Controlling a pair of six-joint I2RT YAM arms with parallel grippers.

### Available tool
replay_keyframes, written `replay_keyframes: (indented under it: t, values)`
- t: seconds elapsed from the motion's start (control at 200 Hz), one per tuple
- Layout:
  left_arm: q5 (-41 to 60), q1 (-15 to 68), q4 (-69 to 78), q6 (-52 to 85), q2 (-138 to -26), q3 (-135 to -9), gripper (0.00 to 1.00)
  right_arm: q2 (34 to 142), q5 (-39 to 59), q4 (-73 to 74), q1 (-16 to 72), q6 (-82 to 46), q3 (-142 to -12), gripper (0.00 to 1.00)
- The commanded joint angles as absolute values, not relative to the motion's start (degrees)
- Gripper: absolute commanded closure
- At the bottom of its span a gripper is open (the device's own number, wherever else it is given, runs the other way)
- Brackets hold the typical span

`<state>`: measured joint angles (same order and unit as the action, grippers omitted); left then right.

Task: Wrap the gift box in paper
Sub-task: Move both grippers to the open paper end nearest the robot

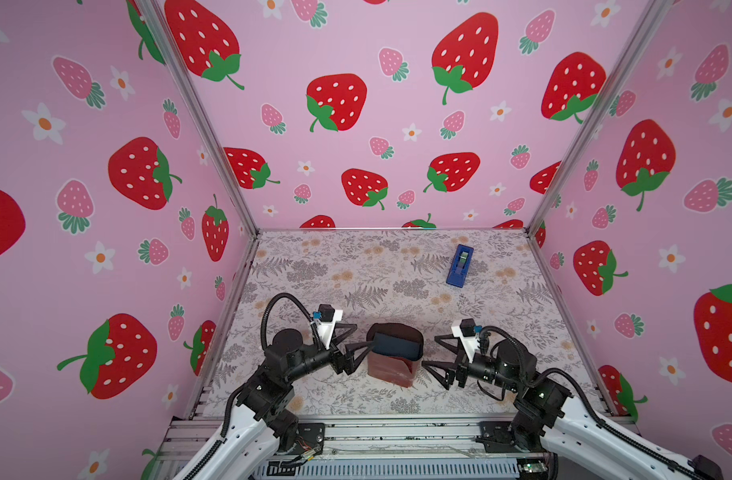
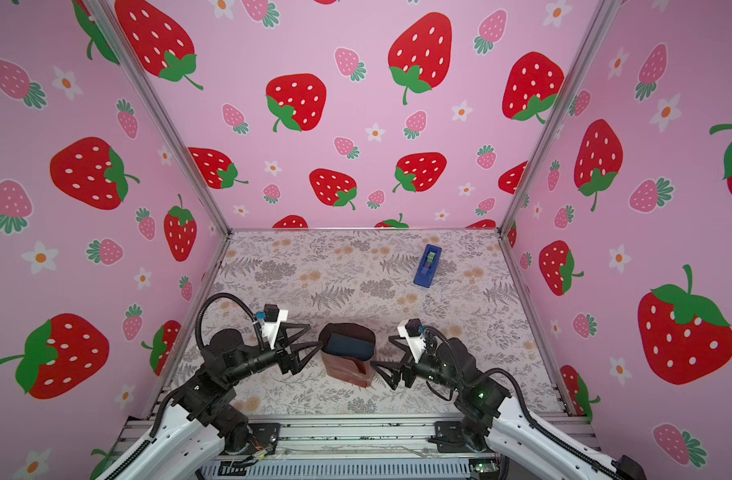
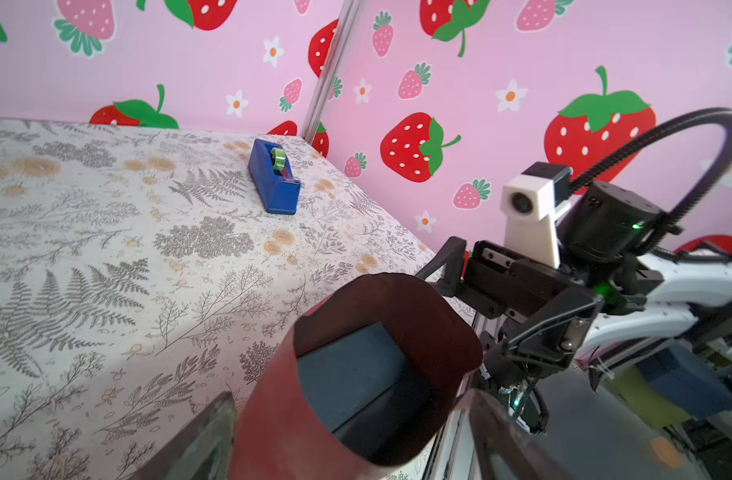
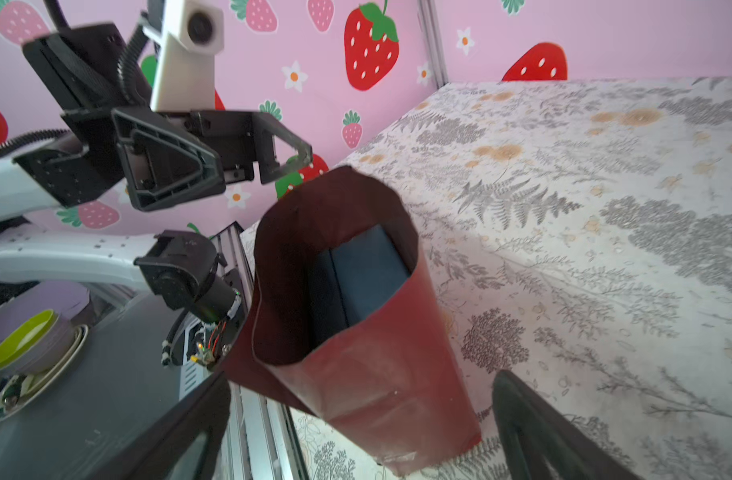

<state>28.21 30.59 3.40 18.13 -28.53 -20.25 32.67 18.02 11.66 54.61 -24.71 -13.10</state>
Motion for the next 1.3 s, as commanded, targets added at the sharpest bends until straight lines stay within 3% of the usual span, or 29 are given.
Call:
replay_keyframes:
  t: [0.0, 0.245, 0.59, 0.835, 1.021, 1.291]
  values:
    - [22.64, 33.3, 6.42, 15.55, -28.46, -17.5, 0.12, 34.83, 12.71, 18.9, 58.31, -22.67, -10.66, 0.0]
    - [16.96, 38.67, 10.43, 17.11, -30.04, -12.76, 0.13, 46.82, 4.95, 31.79, 63.15, -23.98, -6.23, 0.0]
    - [16.85, 38.8, 10.38, 17.65, -30.14, -9.85, 0.13, 61.71, 8.6, 39.02, 63.54, -18.81, -11.73, 0.11]
    - [12.14, 38.76, 9.57, 20.09, -25.21, -6.58, 0.13, 68.47, 9.33, 41.12, 63.5, -11.42, -16.92, 0.09]
    - [10.63, 38.73, 8.68, 20.56, -23.72, -6.2, 0.13, 69.86, 8.64, 39.69, 63.41, -10.01, -19.25, 0.1]
    - [12.44, 38.71, 12.02, 22.28, -26.18, -7.3, 0.11, 66.93, 6.9, 38.69, 63.7, -21.79, -20.13, 0.05]
